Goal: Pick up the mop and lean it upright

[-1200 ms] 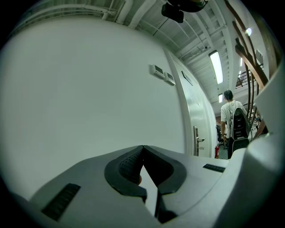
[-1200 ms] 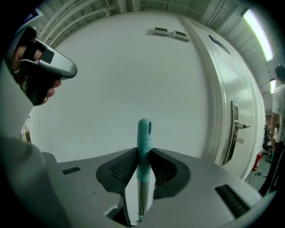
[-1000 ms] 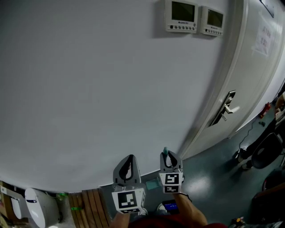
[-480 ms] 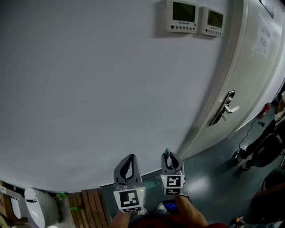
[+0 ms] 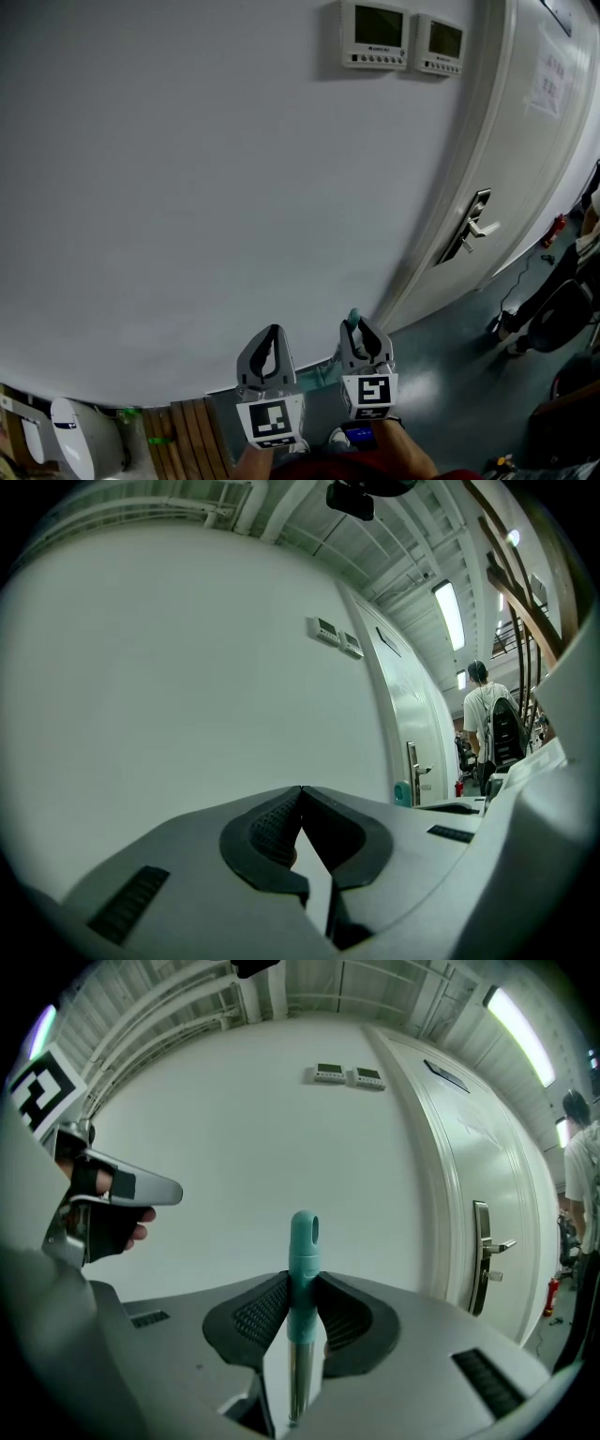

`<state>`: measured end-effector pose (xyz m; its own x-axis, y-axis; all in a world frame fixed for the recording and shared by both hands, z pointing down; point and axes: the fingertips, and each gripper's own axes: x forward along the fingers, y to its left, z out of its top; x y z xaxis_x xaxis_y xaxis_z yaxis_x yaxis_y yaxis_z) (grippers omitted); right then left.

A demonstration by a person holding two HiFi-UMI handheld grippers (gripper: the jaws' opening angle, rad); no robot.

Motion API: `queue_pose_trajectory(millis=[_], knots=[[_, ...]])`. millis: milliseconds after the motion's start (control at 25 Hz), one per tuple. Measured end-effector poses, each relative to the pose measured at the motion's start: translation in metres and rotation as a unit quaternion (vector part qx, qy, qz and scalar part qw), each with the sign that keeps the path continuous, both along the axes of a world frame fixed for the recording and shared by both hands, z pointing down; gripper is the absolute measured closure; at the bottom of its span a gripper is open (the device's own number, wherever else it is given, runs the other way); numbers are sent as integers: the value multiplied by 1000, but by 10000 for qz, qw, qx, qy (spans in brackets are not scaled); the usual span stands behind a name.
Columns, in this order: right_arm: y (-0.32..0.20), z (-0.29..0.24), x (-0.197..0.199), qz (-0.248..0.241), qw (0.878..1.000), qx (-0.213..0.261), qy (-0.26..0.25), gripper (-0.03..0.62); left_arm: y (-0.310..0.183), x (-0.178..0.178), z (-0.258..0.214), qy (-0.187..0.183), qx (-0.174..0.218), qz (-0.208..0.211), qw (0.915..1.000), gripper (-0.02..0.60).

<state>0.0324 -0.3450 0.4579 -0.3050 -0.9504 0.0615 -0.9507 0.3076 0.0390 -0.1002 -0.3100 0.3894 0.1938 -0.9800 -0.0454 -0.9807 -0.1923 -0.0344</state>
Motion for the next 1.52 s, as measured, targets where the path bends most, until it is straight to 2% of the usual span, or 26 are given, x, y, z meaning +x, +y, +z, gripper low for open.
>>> queue_pose_trajectory(millis=[280,560,680,1280,1440,1520], knots=[[16,-53,-6,-224,9987,458,-32,488,2,-1,-4,109,55,-32,9999,568],[34,-109,-6,-313,9954,894,-150,488,6,-2,-9,-35,154,-24,9999,568],[37,-125,-5,-320,9940,1025,-202,488,7,0,-18,149,207,-6,9997,568],[39,-125,-3,-271,9943,1011,-209,488,14,2,-32,170,351,80,9992,568],[38,-126,-2,-266,9943,1012,-226,488,14,5,-35,16,434,15,9991,569],[39,-127,-2,-264,9940,1031,-240,488,17,5,-38,150,417,20,9990,569]])
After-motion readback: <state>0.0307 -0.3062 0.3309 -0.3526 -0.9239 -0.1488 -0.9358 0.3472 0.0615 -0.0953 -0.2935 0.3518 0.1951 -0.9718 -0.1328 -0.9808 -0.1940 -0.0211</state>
